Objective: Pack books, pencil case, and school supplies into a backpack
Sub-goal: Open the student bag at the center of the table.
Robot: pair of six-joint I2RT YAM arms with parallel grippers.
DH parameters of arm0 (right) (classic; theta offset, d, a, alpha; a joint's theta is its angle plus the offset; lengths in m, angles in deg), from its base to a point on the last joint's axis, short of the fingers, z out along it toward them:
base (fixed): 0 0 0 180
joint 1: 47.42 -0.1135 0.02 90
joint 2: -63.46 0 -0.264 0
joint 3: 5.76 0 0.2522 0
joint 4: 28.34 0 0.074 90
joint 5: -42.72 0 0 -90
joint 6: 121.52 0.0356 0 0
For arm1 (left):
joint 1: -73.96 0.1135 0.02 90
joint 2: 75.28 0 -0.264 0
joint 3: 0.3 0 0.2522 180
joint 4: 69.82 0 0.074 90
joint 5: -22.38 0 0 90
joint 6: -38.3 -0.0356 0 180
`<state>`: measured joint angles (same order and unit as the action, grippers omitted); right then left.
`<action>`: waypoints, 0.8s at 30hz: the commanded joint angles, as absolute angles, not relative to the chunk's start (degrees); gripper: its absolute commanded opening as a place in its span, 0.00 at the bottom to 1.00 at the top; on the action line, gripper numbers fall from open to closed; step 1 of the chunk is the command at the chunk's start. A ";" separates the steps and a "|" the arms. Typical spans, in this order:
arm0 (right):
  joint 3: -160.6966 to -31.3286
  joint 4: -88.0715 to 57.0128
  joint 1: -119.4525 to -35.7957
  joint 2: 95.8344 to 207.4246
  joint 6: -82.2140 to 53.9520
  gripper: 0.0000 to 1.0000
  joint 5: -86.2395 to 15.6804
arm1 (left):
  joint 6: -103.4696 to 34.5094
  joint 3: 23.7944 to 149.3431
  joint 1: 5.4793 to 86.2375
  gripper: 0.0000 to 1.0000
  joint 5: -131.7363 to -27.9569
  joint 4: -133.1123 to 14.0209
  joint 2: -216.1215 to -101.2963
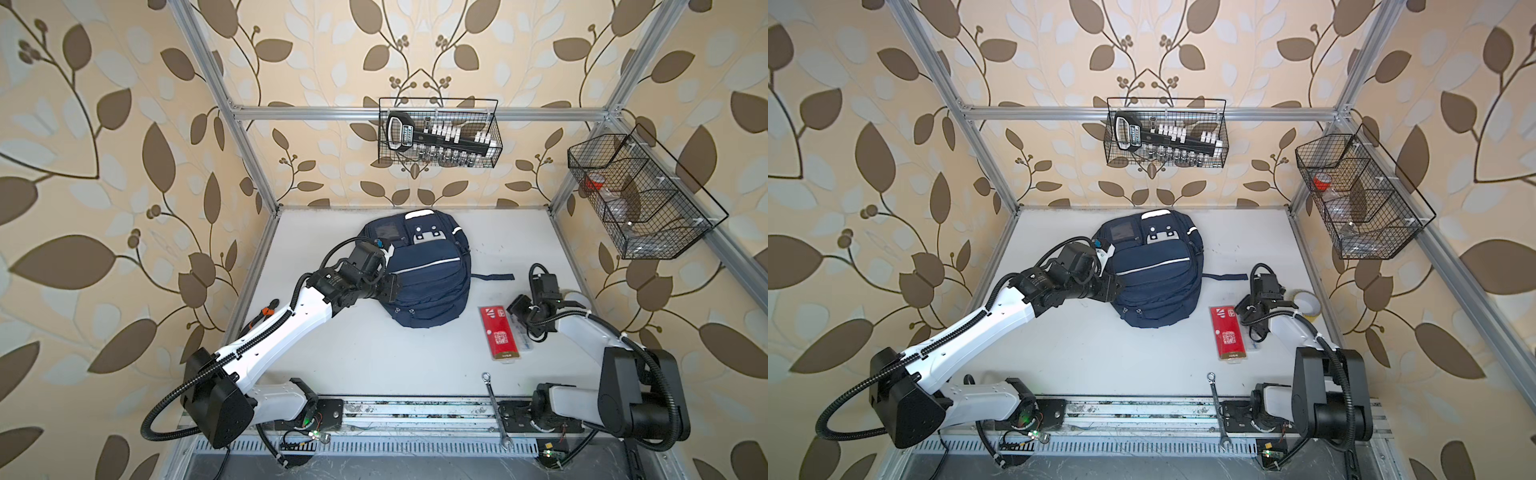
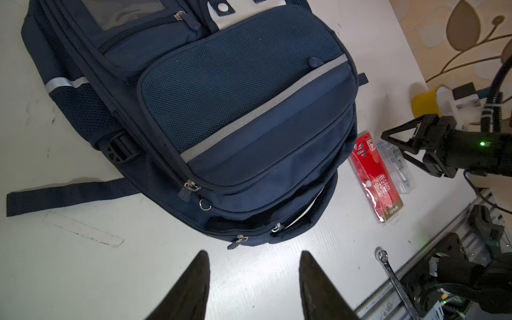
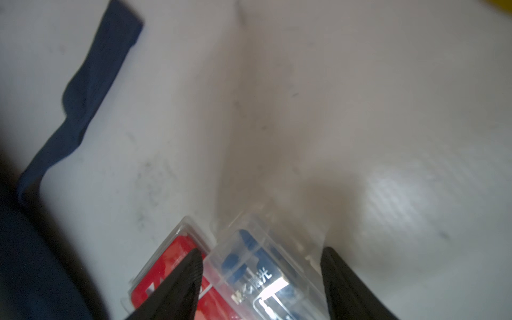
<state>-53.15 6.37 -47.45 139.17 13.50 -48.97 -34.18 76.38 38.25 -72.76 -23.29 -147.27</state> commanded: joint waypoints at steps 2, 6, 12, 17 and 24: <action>-56.71 11.82 -54.06 144.70 15.73 0.65 -50.33 | -36.30 76.31 37.66 0.53 -72.80 -23.82 -146.21; -61.20 16.24 -56.79 149.45 12.82 0.63 -53.78 | -35.99 76.56 37.64 0.53 -72.98 -23.76 -147.31; -60.80 21.76 -63.58 147.11 10.97 0.83 -59.39 | -35.39 77.84 37.64 0.56 -75.06 -23.63 -148.97; -58.28 22.79 -63.74 141.93 12.43 0.87 -59.11 | -35.21 78.91 37.66 0.56 -75.40 -22.90 -149.55; -54.03 20.32 -63.71 142.37 14.41 0.67 -55.87 | -35.48 78.25 37.65 0.58 -76.78 -24.39 -149.14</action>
<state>-55.82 19.46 -63.59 141.22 13.43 -57.54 -34.93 76.88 38.25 -74.99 -23.18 -149.84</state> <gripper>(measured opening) 0.677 0.576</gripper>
